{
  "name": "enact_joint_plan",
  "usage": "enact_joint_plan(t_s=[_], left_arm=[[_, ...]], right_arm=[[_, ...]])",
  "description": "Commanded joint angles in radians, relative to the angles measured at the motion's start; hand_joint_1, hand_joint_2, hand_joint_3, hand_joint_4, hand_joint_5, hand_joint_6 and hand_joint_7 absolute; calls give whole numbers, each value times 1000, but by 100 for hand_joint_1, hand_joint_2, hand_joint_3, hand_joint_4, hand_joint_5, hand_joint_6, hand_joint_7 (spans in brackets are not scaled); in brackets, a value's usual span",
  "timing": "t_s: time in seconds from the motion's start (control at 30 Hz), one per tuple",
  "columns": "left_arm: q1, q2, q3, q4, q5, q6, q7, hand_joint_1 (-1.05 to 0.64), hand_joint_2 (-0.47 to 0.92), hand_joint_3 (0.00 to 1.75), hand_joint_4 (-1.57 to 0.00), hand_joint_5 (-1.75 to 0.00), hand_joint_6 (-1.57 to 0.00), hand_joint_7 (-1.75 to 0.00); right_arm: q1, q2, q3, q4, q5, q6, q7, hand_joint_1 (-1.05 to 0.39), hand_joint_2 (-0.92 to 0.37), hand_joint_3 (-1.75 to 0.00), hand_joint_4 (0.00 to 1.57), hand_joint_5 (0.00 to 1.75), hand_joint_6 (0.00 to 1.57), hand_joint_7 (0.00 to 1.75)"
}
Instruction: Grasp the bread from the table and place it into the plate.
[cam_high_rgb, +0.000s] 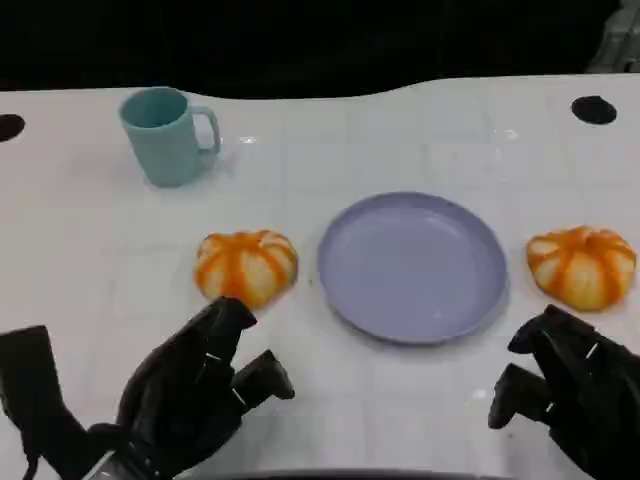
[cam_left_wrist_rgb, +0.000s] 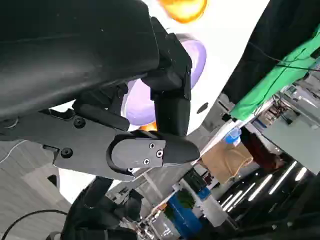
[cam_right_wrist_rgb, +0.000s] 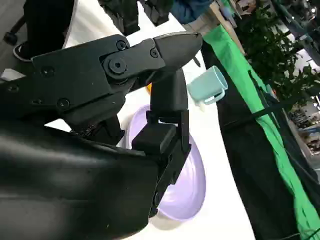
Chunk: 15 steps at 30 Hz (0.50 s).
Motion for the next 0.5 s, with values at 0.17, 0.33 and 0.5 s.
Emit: enact_joint_plan(t_s=[0.17,0.33,0.5], left_arm=[[-11,6,7,2,-7,-5,2,-58,92,36,-77,-175,-51,-165],[-9,10,3,3,0,-15,-8,-58,92,38,-77,-175,-51,-166],[-9,9,5,1,-2,-10,-1,-58,92,38,-77,-175,-50,-168]], right_arm=[[8,-10,-13,4,4,-34,5,-66,-92,-10,80,165,73,143],[7,-6,-15,10,11,-41,7,-67,-92,-8,79,167,73,143],[5,-9,-11,12,9,-42,6,-67,-92,-7,80,166,75,142]])
